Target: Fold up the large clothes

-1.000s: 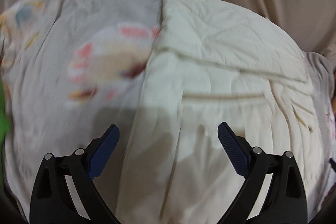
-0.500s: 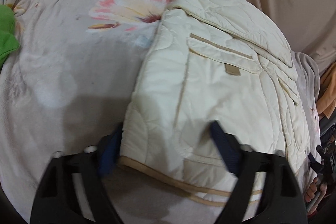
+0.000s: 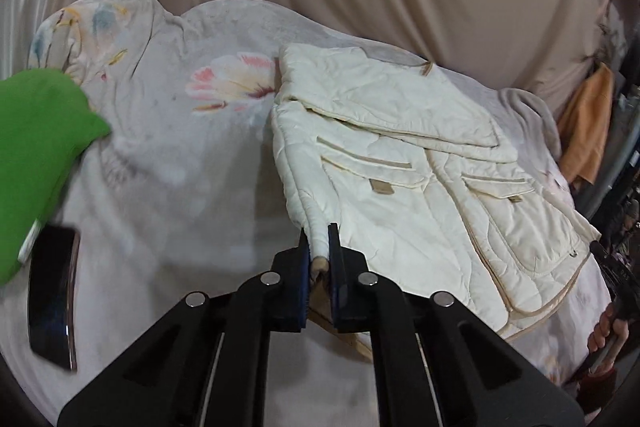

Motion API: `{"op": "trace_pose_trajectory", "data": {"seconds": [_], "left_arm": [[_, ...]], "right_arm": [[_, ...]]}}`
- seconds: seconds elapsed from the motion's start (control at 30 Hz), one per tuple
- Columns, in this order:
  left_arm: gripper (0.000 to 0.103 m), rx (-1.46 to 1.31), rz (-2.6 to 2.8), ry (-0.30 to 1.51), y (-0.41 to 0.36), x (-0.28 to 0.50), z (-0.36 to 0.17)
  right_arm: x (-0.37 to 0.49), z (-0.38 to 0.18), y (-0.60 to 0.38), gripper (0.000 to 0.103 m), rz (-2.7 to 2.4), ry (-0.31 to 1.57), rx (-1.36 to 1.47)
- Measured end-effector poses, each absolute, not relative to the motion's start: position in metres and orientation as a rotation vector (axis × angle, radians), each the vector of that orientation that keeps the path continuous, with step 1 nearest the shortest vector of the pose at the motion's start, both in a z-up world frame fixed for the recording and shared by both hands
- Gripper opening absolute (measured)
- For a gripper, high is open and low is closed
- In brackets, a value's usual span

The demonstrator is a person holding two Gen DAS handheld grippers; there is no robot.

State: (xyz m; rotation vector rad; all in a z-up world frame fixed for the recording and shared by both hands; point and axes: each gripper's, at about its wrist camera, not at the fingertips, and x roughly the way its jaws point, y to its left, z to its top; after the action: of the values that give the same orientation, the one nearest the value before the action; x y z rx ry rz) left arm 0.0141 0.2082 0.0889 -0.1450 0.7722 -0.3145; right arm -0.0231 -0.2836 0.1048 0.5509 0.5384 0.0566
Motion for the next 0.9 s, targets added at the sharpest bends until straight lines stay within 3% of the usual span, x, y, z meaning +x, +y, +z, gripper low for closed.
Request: {"op": "trace_pose_trajectory", "data": {"seconds": [0.1,0.27,0.33,0.37,0.4,0.43,0.47,0.53,0.7,0.8,0.87,0.9], "left_arm": [[0.008,-0.17,-0.358,0.802,0.225,-0.034,0.073],[0.019,-0.156,-0.303,0.875,0.227,-0.06,0.027],[0.049,-0.175,-0.28,0.883,0.231,-0.059,0.018],[0.057,-0.199,-0.282,0.88,0.235,-0.06,0.016],[0.067,-0.235,-0.284,0.868,0.239,-0.061,0.017],[0.076,-0.259,-0.292,0.859,0.24,-0.063,0.018],[0.079,-0.282,-0.309,0.856,0.241,-0.063,0.018],[0.094,-0.328,-0.333,0.857,0.24,-0.064,0.017],[0.093,-0.398,-0.342,0.924,0.23,-0.057,-0.003],[0.07,-0.423,-0.386,0.951,0.224,-0.054,-0.011],[0.058,-0.392,-0.379,0.936,0.219,-0.057,-0.009],[0.049,-0.365,-0.373,0.919,0.216,-0.06,-0.006]], "right_arm": [[-0.086,0.096,-0.278,0.004,0.036,0.541,0.564],[-0.129,0.037,-0.269,0.005,-0.016,0.69,0.578],[-0.13,0.024,-0.269,0.014,-0.034,0.71,0.602],[-0.131,0.022,-0.271,0.017,-0.027,0.701,0.628],[-0.134,0.021,-0.273,0.036,-0.019,0.684,0.655],[-0.138,0.022,-0.276,0.064,-0.019,0.654,0.685],[-0.143,0.023,-0.279,0.072,-0.028,0.619,0.71],[-0.149,0.026,-0.285,0.075,-0.015,0.561,0.765],[-0.14,0.017,-0.292,0.076,0.003,0.551,0.856],[-0.129,0.019,-0.283,0.076,-0.022,0.562,0.804],[-0.122,0.018,-0.279,0.068,-0.018,0.583,0.792],[-0.117,0.018,-0.275,0.048,-0.019,0.592,0.778]]}}
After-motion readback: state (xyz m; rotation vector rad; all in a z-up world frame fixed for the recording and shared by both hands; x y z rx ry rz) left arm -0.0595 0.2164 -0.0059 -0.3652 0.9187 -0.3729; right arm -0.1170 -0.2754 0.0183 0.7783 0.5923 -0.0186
